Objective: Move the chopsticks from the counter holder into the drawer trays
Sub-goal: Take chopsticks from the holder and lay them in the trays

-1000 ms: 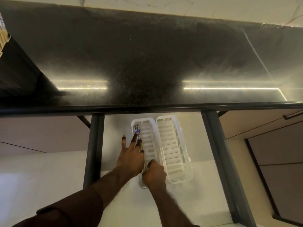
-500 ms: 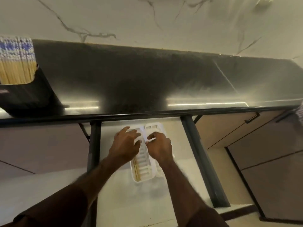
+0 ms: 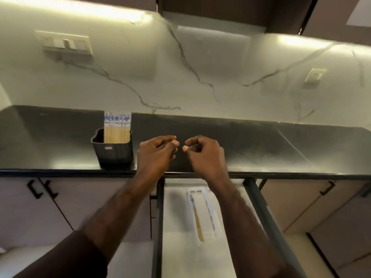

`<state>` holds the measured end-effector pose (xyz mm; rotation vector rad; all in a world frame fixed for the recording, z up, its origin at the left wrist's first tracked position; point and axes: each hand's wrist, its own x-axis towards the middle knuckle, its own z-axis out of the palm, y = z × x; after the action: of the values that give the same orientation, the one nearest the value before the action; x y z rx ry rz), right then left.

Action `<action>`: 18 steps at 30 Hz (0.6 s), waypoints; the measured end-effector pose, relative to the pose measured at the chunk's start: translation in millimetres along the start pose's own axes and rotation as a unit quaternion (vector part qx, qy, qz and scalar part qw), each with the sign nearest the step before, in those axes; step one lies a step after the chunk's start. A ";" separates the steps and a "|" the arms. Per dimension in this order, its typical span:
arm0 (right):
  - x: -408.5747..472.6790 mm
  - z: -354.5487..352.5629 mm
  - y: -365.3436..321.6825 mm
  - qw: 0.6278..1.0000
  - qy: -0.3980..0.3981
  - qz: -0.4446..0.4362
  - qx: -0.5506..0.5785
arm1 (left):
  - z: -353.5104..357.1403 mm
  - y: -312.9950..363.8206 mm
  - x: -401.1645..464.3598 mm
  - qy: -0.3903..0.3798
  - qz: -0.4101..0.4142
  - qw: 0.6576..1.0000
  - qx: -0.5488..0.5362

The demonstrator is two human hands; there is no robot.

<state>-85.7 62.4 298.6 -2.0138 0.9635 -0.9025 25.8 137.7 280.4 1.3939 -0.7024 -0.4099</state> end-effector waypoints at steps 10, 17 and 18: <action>40.3 154.4 -105.2 0.998 -0.023 -0.046 0.041 | -173.8 15.1 79.9 0.100 0.009 0.995 -0.021; 77.7 268.0 -146.7 0.997 -0.048 -0.030 0.056 | -276.8 -10.9 154.1 0.068 0.011 0.995 0.066; 82.7 279.3 -147.6 0.997 -0.049 -0.027 0.052 | -284.6 -16.2 164.4 0.065 0.009 0.995 0.070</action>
<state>230.1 145.3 303.8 -1.9840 0.7944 -0.8561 337.7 241.8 291.4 1.5318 -0.6449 -0.2566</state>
